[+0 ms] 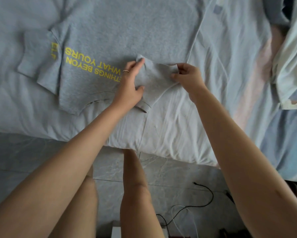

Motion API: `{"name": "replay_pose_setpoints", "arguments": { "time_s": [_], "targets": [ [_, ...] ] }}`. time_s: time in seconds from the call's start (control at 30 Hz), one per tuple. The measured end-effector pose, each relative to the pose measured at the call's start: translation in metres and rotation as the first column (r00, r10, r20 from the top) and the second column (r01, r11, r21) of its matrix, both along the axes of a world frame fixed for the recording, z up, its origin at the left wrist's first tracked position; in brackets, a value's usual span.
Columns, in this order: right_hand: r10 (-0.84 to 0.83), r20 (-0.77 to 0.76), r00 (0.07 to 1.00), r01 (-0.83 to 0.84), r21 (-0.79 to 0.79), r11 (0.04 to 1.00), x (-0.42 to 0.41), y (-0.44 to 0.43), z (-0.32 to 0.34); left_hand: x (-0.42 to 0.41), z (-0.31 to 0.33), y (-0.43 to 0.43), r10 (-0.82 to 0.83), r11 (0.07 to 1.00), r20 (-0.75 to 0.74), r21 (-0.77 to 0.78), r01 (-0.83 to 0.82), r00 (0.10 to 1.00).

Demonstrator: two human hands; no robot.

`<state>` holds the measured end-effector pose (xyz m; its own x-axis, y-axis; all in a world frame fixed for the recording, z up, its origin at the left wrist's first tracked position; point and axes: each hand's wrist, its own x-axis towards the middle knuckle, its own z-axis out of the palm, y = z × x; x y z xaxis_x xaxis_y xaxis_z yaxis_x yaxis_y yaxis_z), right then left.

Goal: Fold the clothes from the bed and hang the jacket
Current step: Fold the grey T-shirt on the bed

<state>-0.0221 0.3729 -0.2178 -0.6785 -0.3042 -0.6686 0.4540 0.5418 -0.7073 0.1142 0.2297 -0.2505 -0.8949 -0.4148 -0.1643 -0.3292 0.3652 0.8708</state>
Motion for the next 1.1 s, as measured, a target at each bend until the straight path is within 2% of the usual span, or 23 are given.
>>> {"name": "replay_pose_setpoints", "arguments": {
  "time_s": [0.1,0.2,0.4,0.5,0.6,0.67,0.77,0.87,0.9,0.97,1.0,1.03,1.1],
  "targets": [
    [-0.098,0.049,0.994,0.102,-0.079,0.992,-0.001,0.004,-0.004,0.007,-0.003,-0.004,-0.083,0.986,0.05,-0.144,0.089,0.995],
    [-0.154,0.062,0.986,0.161,-0.121,0.98,0.0,0.006,-0.008,0.012,-0.007,-0.006,-0.088,0.977,0.055,-0.191,0.097,0.995],
    [-0.233,-0.174,0.957,0.245,0.047,0.968,0.005,-0.006,-0.012,0.009,-0.011,-0.012,-0.095,0.978,0.08,-0.177,0.108,0.992],
    [-0.112,-0.272,0.956,0.154,0.14,0.978,0.006,-0.01,-0.014,0.006,-0.009,-0.009,-0.031,0.984,0.046,-0.175,0.039,0.998],
    [0.053,-0.318,0.947,0.012,0.201,0.98,0.004,-0.011,-0.012,0.002,-0.006,-0.007,0.064,0.992,0.054,-0.11,-0.057,0.997],
    [0.126,-0.346,0.93,-0.056,0.203,0.978,0.003,-0.014,-0.011,0.002,-0.008,-0.009,0.048,0.995,0.088,-0.091,-0.04,0.995],
    [0.246,-0.414,0.877,-0.152,0.246,0.957,0.004,-0.014,-0.016,0.003,-0.01,-0.012,-0.008,0.99,0.111,-0.14,0.024,0.994],
    [0.252,-0.508,0.824,-0.104,0.301,0.948,0.009,-0.011,-0.018,0.007,-0.01,-0.008,-0.089,0.967,0.097,-0.228,0.109,0.991],
    [0.235,-0.577,0.782,-0.027,0.346,0.938,0.013,-0.01,-0.019,0.008,-0.008,-0.005,-0.099,0.953,0.112,-0.276,0.127,0.989],
    [0.353,-0.73,0.585,0.085,0.488,0.869,0.027,-0.011,-0.019,0.01,-0.005,0.003,-0.085,0.886,0.17,-0.438,0.152,0.982],
    [0.455,-0.757,0.469,0.029,0.528,0.848,0.035,-0.013,-0.019,0.011,-0.003,0.006,-0.087,0.83,0.189,-0.529,0.177,0.978],
    [0.579,-0.744,0.335,-0.126,0.573,0.81,0.045,-0.015,-0.021,0.012,-0.003,0.007,-0.119,0.771,0.201,-0.598,0.219,0.972],
    [0.778,-0.627,0.041,-0.408,0.7,0.586,0.058,-0.009,-0.033,0.012,-0.007,0.003,-0.247,0.679,0.256,-0.643,0.355,0.935]
  ]
}}
